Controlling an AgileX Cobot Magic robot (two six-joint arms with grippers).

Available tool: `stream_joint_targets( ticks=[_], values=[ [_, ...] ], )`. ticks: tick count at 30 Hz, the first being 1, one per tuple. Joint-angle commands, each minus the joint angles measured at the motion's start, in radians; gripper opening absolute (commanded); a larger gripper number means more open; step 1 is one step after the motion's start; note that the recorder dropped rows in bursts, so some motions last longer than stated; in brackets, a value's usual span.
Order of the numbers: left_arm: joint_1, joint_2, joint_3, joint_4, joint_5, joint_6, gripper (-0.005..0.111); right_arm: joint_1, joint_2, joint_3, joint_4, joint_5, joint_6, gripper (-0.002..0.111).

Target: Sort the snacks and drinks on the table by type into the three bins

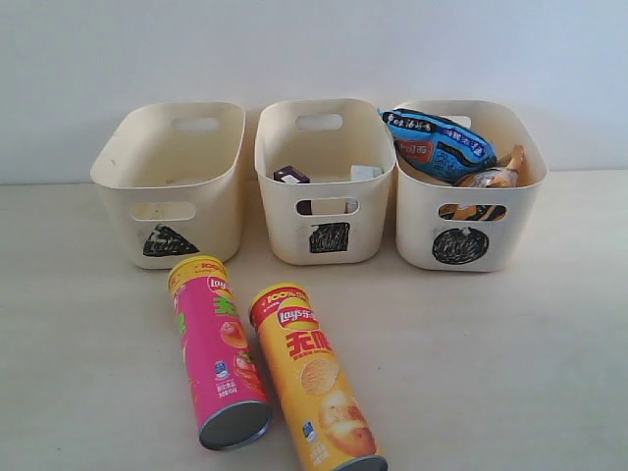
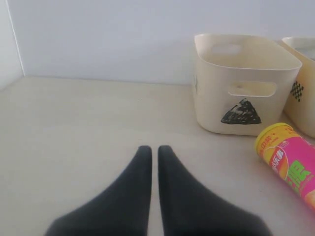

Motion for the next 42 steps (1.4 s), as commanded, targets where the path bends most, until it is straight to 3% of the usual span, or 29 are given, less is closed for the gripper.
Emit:
stream_joint_targets(
  ticks=[1, 33, 42],
  values=[
    [-0.006, -0.004, -0.002, 0.002, -0.005, -0.007, 0.004, -0.003, -0.006, 0.06, 0.006, -0.061, 0.005, 0.001],
    [-0.006, -0.004, -0.002, 0.007, -0.009, 0.0, 0.004, -0.003, -0.006, 0.067, 0.006, -0.04, 0.026, 0.001],
    [-0.006, -0.004, -0.002, -0.093, -0.234, -0.084, 0.004, -0.003, -0.006, 0.067, 0.006, -0.04, 0.026, 0.001]
  ],
)
